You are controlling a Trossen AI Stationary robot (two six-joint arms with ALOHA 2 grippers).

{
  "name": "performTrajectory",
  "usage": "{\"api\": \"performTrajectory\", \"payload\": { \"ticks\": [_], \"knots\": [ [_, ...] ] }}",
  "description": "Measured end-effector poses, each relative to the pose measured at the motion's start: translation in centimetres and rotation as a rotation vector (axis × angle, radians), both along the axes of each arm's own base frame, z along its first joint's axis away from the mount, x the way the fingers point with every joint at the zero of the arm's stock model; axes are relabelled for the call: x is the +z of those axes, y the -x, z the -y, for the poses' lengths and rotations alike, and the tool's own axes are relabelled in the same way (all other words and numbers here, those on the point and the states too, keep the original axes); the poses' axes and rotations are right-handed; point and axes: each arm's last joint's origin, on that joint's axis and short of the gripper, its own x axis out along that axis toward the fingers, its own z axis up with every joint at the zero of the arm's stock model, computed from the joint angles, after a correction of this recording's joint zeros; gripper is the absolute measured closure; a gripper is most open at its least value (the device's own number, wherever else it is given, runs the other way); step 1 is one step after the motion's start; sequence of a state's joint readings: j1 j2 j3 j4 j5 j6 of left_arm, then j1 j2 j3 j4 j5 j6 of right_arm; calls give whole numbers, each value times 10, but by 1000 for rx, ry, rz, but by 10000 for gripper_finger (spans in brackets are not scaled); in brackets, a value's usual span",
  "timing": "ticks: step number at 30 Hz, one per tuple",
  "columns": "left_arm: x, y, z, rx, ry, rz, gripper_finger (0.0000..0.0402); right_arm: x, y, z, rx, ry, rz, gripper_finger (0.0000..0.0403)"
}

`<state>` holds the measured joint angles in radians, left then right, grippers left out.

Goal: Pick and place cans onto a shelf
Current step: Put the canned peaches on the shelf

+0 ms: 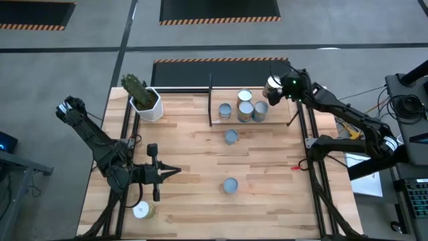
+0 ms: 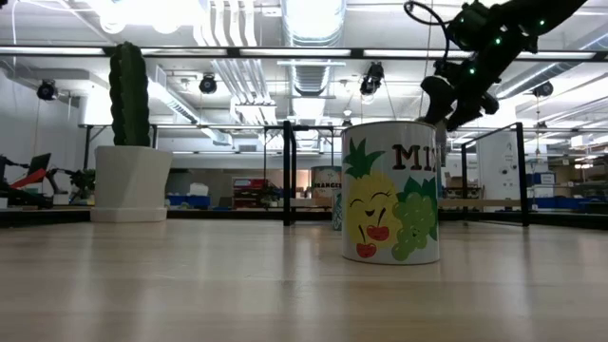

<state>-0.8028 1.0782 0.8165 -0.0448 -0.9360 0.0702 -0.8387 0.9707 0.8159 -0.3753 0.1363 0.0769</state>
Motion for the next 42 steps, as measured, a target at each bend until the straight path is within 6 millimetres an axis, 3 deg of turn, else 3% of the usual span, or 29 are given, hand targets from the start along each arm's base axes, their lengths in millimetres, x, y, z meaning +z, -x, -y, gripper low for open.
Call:
{"api": "performTrajectory", "payload": {
  "ticks": [6,15,23,42],
  "knots": [
    [0,0,0,0,0,0,402,-15,2,-2,-28,-32,-30,113],
    [0,0,0,0,0,0,402,-20,3,-2,-9,-28,-60,113],
    [0,0,0,0,0,0,402,-41,4,-3,2,1,-57,113],
    [0,0,0,0,0,0,402,-45,4,-4,9,11,-61,113]
  ]
}}
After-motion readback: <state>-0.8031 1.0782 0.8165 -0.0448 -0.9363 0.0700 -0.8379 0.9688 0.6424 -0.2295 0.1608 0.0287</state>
